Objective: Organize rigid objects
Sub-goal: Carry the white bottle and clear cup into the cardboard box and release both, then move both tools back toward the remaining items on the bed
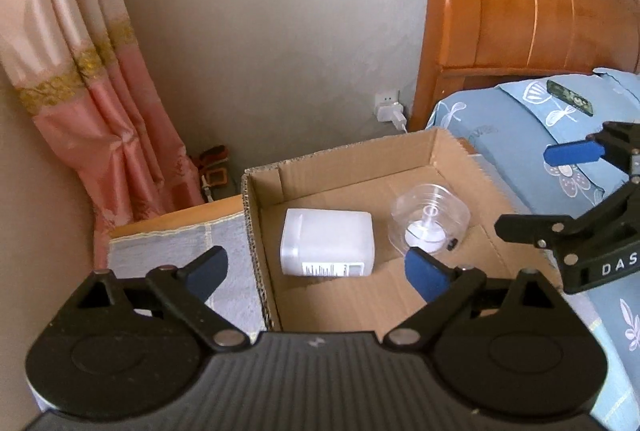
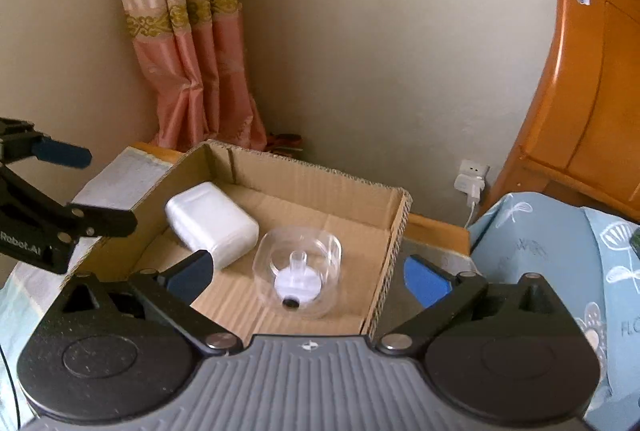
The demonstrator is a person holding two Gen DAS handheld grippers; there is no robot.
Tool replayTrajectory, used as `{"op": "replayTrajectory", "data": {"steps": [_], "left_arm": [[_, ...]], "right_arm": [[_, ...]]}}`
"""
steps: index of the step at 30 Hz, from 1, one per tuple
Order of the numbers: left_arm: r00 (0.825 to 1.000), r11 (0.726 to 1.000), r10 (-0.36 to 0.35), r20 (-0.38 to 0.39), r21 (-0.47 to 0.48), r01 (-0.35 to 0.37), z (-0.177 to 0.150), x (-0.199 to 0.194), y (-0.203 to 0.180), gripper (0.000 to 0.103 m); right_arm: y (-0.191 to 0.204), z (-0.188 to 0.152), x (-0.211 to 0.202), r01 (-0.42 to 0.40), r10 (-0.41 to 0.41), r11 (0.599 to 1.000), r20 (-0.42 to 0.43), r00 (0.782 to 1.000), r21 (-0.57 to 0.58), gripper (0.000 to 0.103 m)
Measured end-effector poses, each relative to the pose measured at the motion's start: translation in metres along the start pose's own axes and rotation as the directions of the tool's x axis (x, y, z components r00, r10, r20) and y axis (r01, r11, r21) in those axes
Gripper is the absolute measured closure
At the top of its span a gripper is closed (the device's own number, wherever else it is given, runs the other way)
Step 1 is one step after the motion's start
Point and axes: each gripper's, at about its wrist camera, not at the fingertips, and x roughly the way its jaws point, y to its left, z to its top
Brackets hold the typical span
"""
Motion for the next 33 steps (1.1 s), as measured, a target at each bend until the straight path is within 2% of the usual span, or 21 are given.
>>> {"op": "replayTrajectory", "data": {"steps": [5, 11, 15, 22, 27, 30, 33], "left_arm": [[0.999, 1.000, -0.007, 0.037, 0.016, 0.006, -0.014, -0.035, -0.011, 0.005], [0.996, 0.999, -0.004, 0.091, 0.033, 0.001, -0.041, -0.071, -0.026, 0.002], [0.997, 1.000, -0.016, 0.074, 0.005, 0.015, -0.066, -0.081, -0.031, 0.001], [0.998, 0.998, 0.024, 0.059, -0.051, -0.021, -0.108, -0.087, -0.035, 0.001], [0.993, 0.996, 0.084, 0.085, -0.048, -0.081, -0.136, -0.090, -0.040, 0.001], [0.997, 0.994, 0.046, 0.069, -0.105, -0.039, -0.151, -0.085, -0.039, 0.001], [0.997, 0.987, 0.046, 0.065, -0.154, -0.035, -0.165, -0.081, -0.038, 0.001]], "right_arm": [[0.013, -0.019, -0.038, -0.009, 0.009, 1.000, 0.007, 1.000, 0.007, 0.000], [0.035, -0.052, -0.074, 0.042, -0.041, 0.999, 0.014, 0.999, -0.012, 0.000], [0.043, -0.077, -0.086, 0.051, -0.051, 0.999, 0.014, 0.999, 0.013, 0.000], [0.049, -0.125, -0.090, 0.076, -0.079, 0.991, 0.023, 0.997, 0.109, 0.000], [0.054, -0.158, -0.084, 0.049, -0.050, 0.983, 0.002, 0.999, 0.175, 0.000], [0.055, -0.172, -0.080, 0.032, -0.031, 0.981, -0.007, 0.999, 0.191, 0.000], [0.048, -0.179, -0.070, 0.060, -0.054, 0.974, -0.031, 0.998, 0.220, 0.000]]}}
